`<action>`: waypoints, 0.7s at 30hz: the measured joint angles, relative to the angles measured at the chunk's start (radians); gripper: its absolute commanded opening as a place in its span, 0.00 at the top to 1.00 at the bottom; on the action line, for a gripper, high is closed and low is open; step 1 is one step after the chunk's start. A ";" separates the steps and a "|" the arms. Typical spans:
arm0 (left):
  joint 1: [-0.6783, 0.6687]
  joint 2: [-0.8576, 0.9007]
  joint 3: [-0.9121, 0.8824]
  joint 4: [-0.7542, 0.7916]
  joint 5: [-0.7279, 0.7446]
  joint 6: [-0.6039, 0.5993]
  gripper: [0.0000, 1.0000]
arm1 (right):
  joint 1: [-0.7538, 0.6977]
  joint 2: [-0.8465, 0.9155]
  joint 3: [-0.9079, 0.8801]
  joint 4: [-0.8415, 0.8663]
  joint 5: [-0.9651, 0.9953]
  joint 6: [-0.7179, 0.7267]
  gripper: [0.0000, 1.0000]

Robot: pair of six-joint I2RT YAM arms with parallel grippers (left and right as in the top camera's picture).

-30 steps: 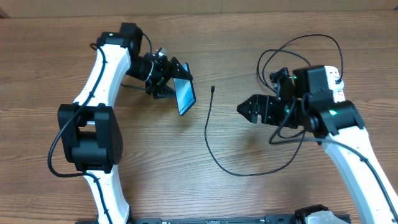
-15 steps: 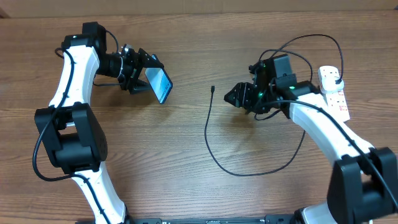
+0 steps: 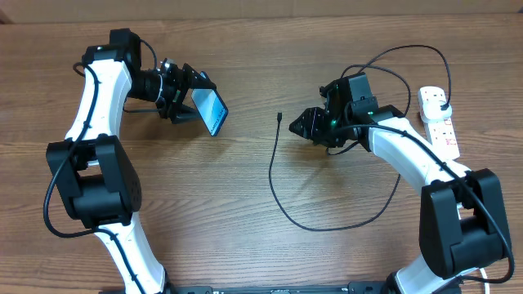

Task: Plug charger to phone and switch on socket
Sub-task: 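Move the right gripper toward the phone held by the left gripper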

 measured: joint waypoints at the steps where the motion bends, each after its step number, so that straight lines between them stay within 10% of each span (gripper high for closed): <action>1: 0.000 0.000 0.000 0.000 -0.001 -0.005 0.44 | 0.000 0.000 0.000 0.011 -0.016 0.006 0.49; 21: -0.093 0.000 0.000 0.008 -0.057 -0.253 0.43 | 0.000 0.000 0.000 0.090 -0.238 0.097 0.48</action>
